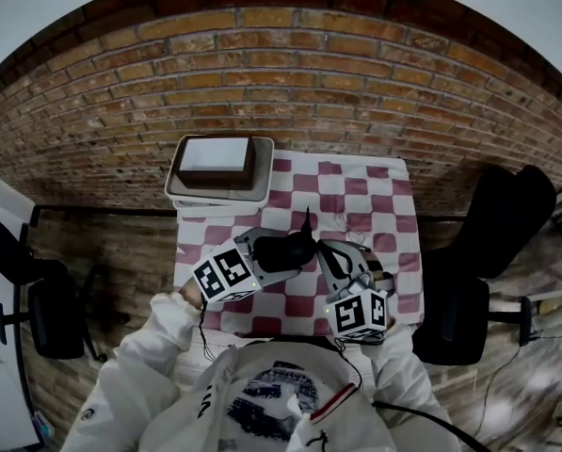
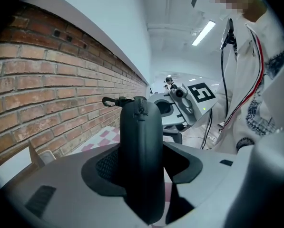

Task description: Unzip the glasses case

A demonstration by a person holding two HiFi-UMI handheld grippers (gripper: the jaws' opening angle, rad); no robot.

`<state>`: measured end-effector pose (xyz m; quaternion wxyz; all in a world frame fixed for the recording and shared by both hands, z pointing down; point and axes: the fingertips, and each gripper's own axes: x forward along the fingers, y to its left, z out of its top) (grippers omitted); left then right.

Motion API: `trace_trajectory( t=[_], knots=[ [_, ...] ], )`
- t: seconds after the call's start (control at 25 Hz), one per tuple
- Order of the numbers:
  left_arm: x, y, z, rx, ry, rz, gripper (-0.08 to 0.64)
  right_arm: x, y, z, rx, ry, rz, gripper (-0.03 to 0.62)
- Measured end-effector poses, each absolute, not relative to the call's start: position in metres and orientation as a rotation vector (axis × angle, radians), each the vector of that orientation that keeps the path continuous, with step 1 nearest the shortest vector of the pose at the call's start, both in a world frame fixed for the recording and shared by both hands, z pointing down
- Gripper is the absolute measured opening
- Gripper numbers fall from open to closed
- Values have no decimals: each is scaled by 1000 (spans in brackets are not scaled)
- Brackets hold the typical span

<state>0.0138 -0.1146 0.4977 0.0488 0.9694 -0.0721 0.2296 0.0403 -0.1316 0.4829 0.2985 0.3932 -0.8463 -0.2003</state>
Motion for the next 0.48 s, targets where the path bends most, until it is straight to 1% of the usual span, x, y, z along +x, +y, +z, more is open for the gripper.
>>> trace_trajectory(
  t=[0.48],
  knots=[
    [8, -116, 509, 2912, -204, 810, 247, 35, -135, 482, 1011, -2175, -614, 15]
  ],
)
